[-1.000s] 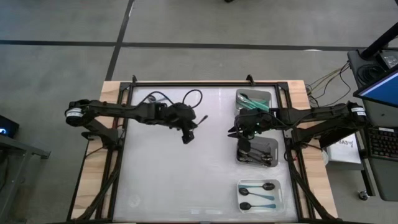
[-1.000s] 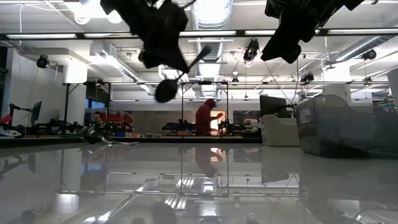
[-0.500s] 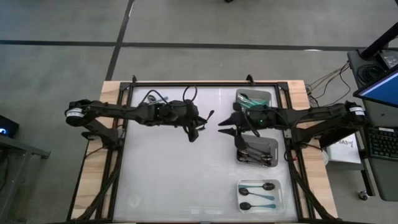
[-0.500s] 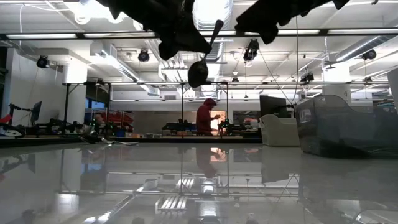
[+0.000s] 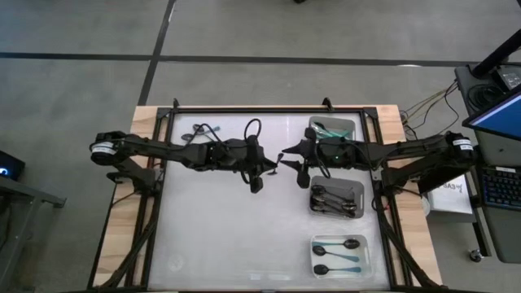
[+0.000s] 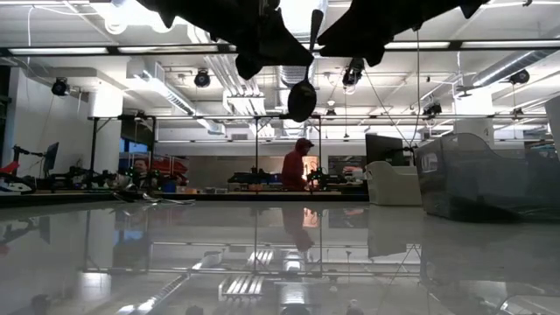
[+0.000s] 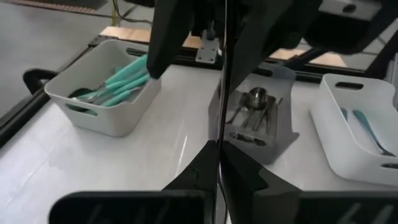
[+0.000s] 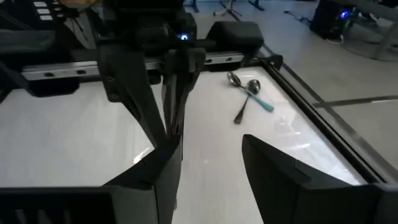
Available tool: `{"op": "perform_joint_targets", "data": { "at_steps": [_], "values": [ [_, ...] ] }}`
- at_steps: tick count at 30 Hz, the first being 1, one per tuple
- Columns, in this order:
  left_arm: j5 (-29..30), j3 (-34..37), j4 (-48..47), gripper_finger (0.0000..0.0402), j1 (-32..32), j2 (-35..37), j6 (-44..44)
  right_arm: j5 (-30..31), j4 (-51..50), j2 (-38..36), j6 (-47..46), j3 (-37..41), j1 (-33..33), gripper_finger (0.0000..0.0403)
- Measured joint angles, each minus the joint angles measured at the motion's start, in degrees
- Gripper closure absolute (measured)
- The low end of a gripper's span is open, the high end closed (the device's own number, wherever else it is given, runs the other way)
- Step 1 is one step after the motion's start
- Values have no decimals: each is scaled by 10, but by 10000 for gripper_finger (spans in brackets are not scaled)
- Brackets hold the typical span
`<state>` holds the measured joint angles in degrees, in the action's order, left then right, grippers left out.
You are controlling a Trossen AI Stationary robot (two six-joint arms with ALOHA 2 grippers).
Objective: Sort silverware by color (type)
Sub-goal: Put the black spoon into the black bin
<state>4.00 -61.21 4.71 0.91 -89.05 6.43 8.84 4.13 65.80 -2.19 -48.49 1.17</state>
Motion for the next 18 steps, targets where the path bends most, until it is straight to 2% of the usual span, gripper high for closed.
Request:
{"op": "perform_joint_targets", "data": {
  "at_steps": [5,12,18],
  "values": [
    [31,0,0,401,0,-1,-10,-20,-3,0,-14,0,0,242],
    [34,0,1,401,0,-1,-15,-29,0,0,-17,0,0,241],
    [34,0,17,401,-1,-1,-14,-29,47,6,-17,0,0,243]
  ]
}}
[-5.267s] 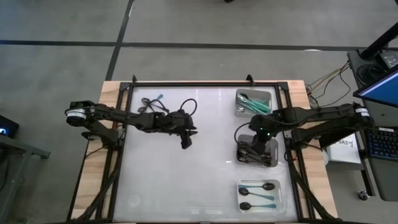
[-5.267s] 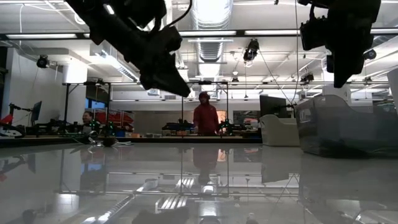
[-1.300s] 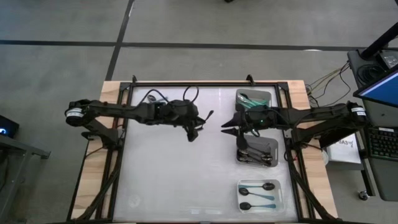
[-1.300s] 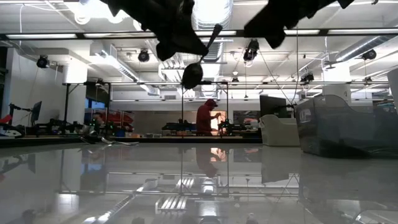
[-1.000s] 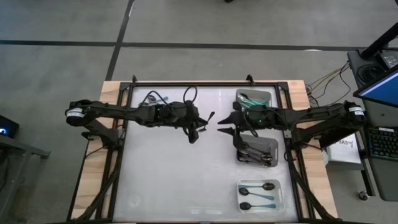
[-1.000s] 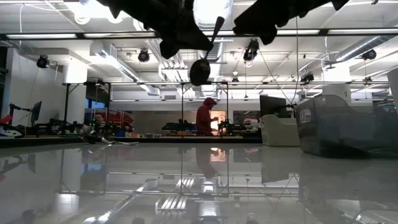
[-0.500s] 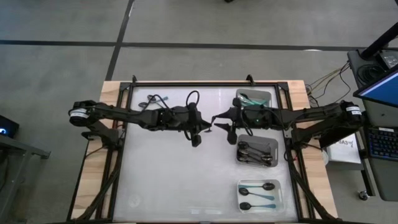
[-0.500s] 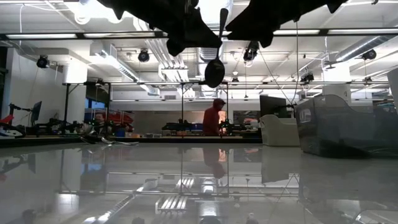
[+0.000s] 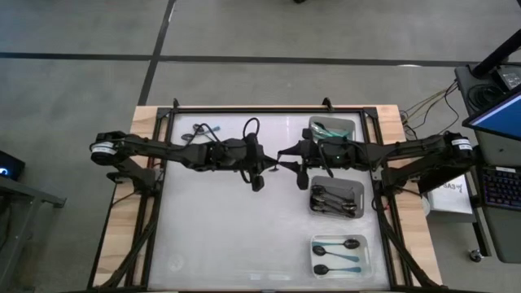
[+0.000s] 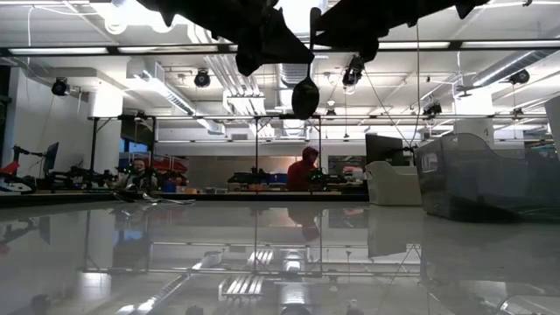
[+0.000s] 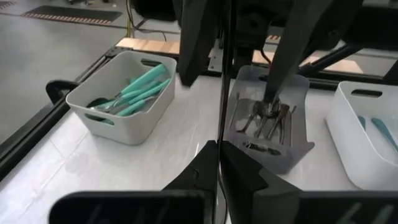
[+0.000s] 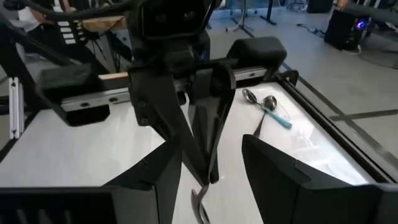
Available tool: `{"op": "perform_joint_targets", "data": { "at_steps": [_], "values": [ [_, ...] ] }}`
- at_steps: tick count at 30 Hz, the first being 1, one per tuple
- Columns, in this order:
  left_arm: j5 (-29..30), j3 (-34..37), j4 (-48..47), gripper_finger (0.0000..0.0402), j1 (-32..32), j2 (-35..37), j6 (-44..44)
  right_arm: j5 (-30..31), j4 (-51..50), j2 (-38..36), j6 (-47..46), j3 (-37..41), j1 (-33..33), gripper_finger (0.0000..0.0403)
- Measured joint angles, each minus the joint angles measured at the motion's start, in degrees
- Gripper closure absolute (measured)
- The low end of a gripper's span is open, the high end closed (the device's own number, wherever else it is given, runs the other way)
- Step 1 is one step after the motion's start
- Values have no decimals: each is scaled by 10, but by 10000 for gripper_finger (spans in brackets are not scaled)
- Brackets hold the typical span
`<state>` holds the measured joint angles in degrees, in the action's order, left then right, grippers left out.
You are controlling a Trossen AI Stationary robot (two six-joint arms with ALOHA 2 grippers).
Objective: Sort silverware by color (type)
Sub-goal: Put the black spoon into the black bin
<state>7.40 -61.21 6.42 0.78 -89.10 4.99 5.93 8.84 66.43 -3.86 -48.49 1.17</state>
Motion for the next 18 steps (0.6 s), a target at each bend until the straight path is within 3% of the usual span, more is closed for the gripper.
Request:
{"op": "perform_joint_targets", "data": {
  "at_steps": [10,14,18],
  "values": [
    [0,0,16,401,0,-2,-3,0,61,45,5,0,0,253],
    [1,0,16,401,0,-2,-3,0,62,46,2,0,0,301],
    [1,0,15,401,0,-2,-3,0,65,41,2,0,0,376]
  ]
}}
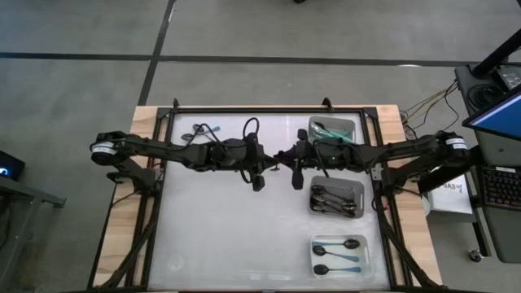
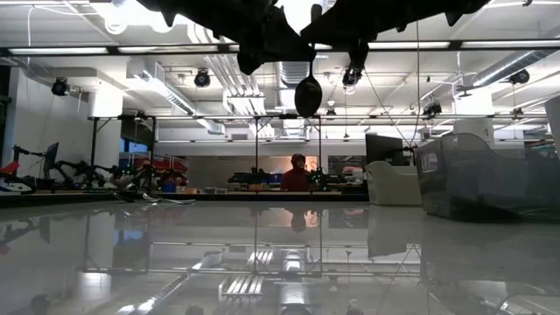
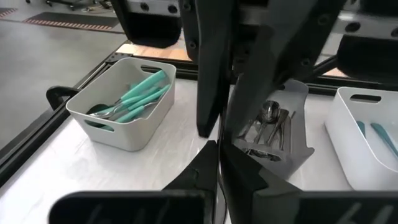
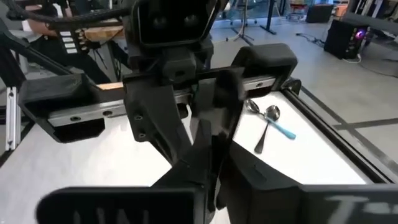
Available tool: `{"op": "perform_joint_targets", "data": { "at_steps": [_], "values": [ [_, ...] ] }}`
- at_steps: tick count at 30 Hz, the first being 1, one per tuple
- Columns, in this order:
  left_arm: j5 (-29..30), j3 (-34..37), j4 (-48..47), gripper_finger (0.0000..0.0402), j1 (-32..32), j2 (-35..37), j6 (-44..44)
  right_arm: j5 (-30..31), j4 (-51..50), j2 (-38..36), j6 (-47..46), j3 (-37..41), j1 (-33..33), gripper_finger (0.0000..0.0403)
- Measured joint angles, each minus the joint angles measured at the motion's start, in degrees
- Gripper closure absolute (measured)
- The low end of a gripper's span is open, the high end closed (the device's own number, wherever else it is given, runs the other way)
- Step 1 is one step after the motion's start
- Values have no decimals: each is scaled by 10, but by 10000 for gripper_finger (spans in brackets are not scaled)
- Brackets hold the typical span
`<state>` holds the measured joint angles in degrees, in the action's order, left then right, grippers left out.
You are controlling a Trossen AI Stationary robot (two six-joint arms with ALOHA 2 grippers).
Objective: Sort silverware by color (type)
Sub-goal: Put the black spoon into the black bin
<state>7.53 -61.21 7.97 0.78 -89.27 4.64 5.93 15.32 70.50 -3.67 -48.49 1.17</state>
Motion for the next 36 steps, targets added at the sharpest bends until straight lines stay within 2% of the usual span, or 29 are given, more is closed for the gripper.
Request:
{"op": "perform_joint_targets", "data": {
  "at_steps": [3,9,18,22,28,32,36],
  "values": [
    [0,0,0,401,0,0,0,0,0,-4,3,0,0,391],
    [0,0,-8,400,0,0,3,0,-15,-7,6,-1,0,394],
    [0,0,-20,360,1,0,-6,28,-190,-6,8,-72,0,394],
    [0,0,-32,339,1,0,-11,43,-322,-6,13,-127,0,394],
    [31,0,-74,326,1,0,-12,72,-583,-6,-74,-228,0,394],
    [87,0,-101,325,1,0,-11,30,-745,-6,-175,-282,-1,394],
    [138,0,-129,325,1,0,-10,7,-848,-6,-278,-282,-24,394]
  ]
}}
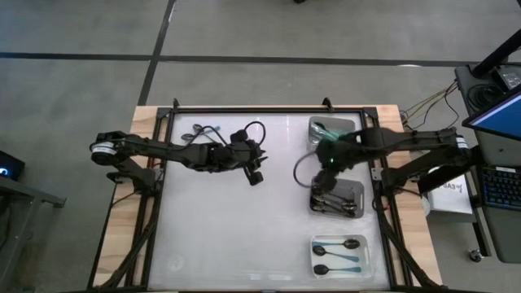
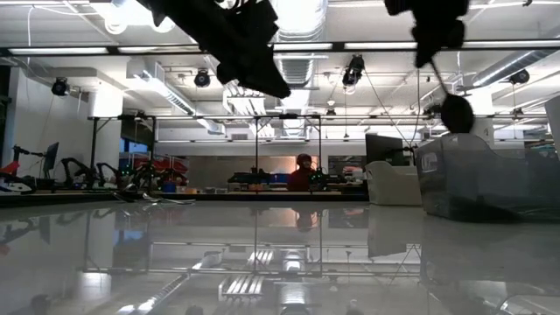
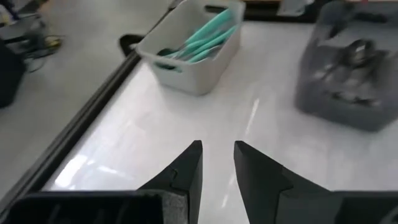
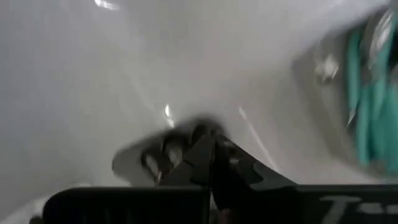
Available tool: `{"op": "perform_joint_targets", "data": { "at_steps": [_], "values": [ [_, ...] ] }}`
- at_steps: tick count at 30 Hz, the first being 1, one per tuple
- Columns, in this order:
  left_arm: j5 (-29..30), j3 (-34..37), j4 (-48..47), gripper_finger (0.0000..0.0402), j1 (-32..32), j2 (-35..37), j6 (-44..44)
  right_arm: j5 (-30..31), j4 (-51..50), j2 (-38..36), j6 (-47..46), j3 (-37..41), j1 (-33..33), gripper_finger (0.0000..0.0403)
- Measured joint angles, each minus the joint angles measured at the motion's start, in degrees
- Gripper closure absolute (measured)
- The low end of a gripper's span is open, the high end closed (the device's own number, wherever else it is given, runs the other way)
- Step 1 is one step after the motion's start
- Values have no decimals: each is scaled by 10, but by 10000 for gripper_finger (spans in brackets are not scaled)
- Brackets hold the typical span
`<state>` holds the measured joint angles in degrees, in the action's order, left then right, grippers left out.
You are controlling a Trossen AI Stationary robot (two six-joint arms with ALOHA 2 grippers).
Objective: Sort silverware by color (type)
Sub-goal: Put the black spoon into the black bin
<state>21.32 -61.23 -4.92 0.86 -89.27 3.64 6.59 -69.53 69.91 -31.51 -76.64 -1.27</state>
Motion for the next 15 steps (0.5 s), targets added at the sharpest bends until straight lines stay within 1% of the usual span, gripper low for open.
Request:
{"op": "perform_joint_targets", "data": {
  "at_steps": [7,11,15],
  "values": [
    [50,0,-46,325,2,0,-8,-41,-9,0,-88,91,-56,394],
    [77,0,-100,325,3,2,-12,-70,-10,0,-128,153,-64,394],
    [97,0,-148,325,4,2,1,-105,-10,0,-155,201,-64,394]
  ]
}}
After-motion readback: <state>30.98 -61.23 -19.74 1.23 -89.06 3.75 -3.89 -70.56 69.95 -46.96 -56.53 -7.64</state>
